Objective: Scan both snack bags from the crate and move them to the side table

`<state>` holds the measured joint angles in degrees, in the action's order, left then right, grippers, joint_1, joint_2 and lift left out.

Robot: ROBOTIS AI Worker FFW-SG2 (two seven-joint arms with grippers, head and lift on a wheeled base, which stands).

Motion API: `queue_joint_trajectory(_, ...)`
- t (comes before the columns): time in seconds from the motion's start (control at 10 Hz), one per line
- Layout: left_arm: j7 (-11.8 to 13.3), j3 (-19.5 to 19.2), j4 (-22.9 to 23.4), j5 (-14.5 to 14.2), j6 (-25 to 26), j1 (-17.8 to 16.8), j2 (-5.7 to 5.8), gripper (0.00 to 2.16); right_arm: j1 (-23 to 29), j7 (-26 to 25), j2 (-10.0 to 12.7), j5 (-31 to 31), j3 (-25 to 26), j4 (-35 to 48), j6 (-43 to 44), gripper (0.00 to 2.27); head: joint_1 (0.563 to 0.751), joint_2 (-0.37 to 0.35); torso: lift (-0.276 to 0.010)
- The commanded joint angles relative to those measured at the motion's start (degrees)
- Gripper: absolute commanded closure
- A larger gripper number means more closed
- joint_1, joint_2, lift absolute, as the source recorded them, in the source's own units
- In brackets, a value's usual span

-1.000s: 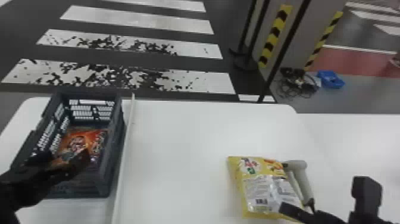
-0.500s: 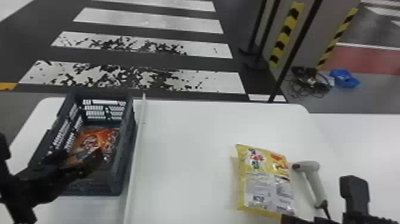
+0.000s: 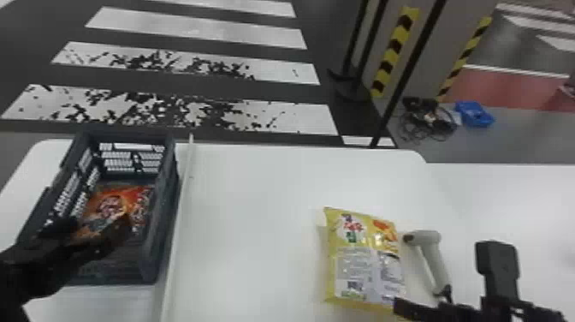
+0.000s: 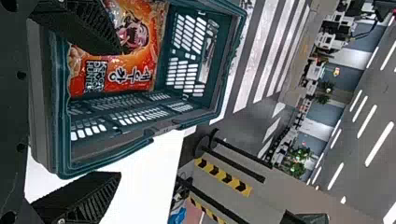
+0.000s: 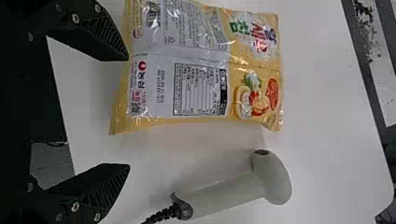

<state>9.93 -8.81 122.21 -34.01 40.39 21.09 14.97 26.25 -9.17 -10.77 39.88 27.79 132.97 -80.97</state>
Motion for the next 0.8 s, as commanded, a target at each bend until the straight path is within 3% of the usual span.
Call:
queue_joint_trajectory(0.0, 0.00, 0.02, 0.22, 0.00, 0.00, 0.09, -0.03, 0.03, -1.11, 0.73, -0.83, -4.11, -3.45, 2.39, 0.14, 0.75, 0.695, -0.193, -0.095)
queue_joint_trajectory(0.1, 0.00, 0.02, 0.13, 0.00, 0.00, 0.18, -0.03, 0.03, -1.73, 4.33, -1.62, -9.29, -6.96, 1.86, 3.84, 1.67, 0.695, -0.181, -0.095)
queue_joint_trajectory(0.2, 0.00, 0.02, 0.04, 0.18, 0.00, 0.27, -0.12, 0.03, -1.99, 9.08, -2.50, -13.25, -10.30, 0.28, 9.81, 2.10, 0.695, -0.170, -0.095)
queue_joint_trajectory(0.3, 0.00, 0.02, -0.31, 0.26, 0.00, 0.35, -0.12, 0.03, -2.78, 11.63, -2.94, -16.15, -12.68, -1.31, 14.03, 2.24, 0.695, -0.146, -0.095)
queue_joint_trajectory(0.5, 0.18, 0.02, -1.10, 0.61, -0.18, 0.35, -0.21, 0.03, -7.00, 14.09, -4.61, -19.05, -16.98, -6.40, 18.95, 2.24, 0.695, -0.103, -0.095)
queue_joint_trajectory(0.7, 0.27, 0.02, -1.98, 1.14, -0.35, 0.44, -0.21, 0.03, -7.79, 14.27, -5.14, -19.57, -19.45, -7.55, 19.48, 2.24, 0.695, -0.087, -0.095)
